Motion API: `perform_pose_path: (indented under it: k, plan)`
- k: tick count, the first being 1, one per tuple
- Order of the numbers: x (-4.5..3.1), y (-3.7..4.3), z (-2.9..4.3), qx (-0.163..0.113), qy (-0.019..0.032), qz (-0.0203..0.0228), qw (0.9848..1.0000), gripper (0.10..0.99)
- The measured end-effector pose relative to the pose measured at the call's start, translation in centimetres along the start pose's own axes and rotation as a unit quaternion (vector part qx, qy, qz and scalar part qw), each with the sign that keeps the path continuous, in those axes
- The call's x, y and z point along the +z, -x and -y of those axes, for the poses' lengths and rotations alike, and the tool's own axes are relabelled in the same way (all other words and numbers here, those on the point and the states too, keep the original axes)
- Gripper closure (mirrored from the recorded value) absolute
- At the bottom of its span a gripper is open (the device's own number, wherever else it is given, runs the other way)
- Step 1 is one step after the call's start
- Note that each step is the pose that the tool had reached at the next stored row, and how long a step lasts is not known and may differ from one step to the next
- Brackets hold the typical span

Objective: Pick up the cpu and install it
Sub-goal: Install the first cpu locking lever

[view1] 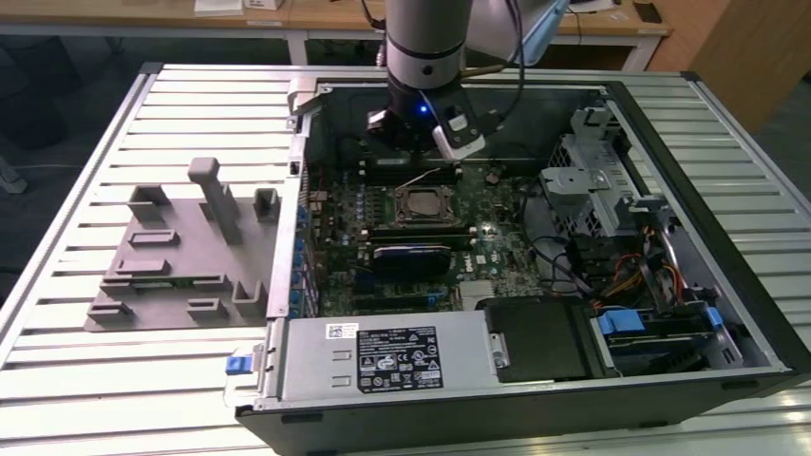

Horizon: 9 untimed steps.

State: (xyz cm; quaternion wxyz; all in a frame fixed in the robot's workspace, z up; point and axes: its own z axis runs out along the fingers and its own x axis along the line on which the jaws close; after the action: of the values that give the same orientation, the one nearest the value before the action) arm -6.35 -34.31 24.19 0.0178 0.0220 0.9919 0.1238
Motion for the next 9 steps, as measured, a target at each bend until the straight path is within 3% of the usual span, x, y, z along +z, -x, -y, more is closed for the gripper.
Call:
perform_pose_path:
  k: [3, 7, 9]
  plan:
    - [0.05, 0.41, -0.11, 0.000, -0.0036, 0.0001, 1.0000, 0.980]
    - [0.16, 0.81, -0.36, -0.001, -0.0182, 0.0007, 0.9998, 0.980]
    - [0.16, 0.82, -0.36, -0.001, -0.0188, 0.0007, 0.9998, 0.980]
